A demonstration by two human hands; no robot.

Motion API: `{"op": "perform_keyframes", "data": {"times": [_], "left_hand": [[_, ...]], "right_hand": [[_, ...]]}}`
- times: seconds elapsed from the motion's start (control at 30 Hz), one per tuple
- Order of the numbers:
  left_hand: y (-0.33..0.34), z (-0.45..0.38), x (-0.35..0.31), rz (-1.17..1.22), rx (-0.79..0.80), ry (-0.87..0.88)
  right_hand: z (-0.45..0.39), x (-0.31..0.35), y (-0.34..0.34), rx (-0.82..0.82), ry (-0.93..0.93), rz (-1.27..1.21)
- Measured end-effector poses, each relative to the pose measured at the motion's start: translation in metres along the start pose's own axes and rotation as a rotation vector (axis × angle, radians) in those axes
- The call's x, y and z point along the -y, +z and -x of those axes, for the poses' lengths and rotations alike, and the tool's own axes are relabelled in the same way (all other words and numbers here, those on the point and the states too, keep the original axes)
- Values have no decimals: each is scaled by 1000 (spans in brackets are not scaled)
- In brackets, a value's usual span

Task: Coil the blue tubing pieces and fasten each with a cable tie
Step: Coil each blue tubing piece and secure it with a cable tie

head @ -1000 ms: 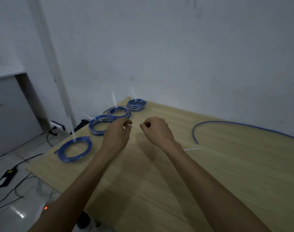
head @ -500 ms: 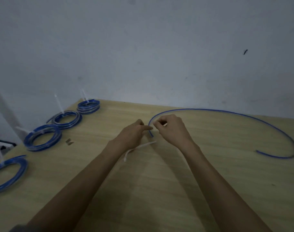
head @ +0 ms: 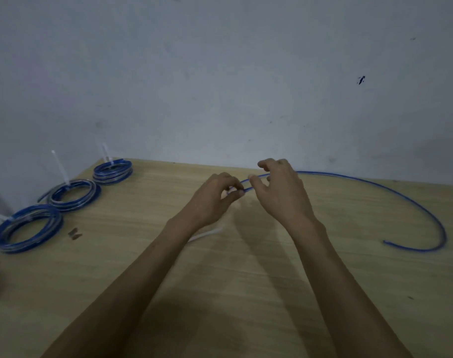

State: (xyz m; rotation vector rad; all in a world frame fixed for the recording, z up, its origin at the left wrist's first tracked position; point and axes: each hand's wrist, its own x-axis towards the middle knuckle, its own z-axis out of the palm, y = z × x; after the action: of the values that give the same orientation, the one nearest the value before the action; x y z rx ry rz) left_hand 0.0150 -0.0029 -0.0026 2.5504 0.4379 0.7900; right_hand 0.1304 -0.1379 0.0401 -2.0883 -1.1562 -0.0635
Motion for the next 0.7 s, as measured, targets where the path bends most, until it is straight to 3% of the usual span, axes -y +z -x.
{"op": "perform_keyframes", "data": {"times": [0.3,0.5,0.7], "left_hand": [[-16,-6,-53,466,-43,-78],[-19,-4,-54,501,28,-97],[-29,-5,-65,794,-58,-198]], "right_hand": [[1,11,-28,-165,-84,-158],[-7,-2,-48,-427,-28,-461],[-6,-16,-37,-476,-71,-367]]}}
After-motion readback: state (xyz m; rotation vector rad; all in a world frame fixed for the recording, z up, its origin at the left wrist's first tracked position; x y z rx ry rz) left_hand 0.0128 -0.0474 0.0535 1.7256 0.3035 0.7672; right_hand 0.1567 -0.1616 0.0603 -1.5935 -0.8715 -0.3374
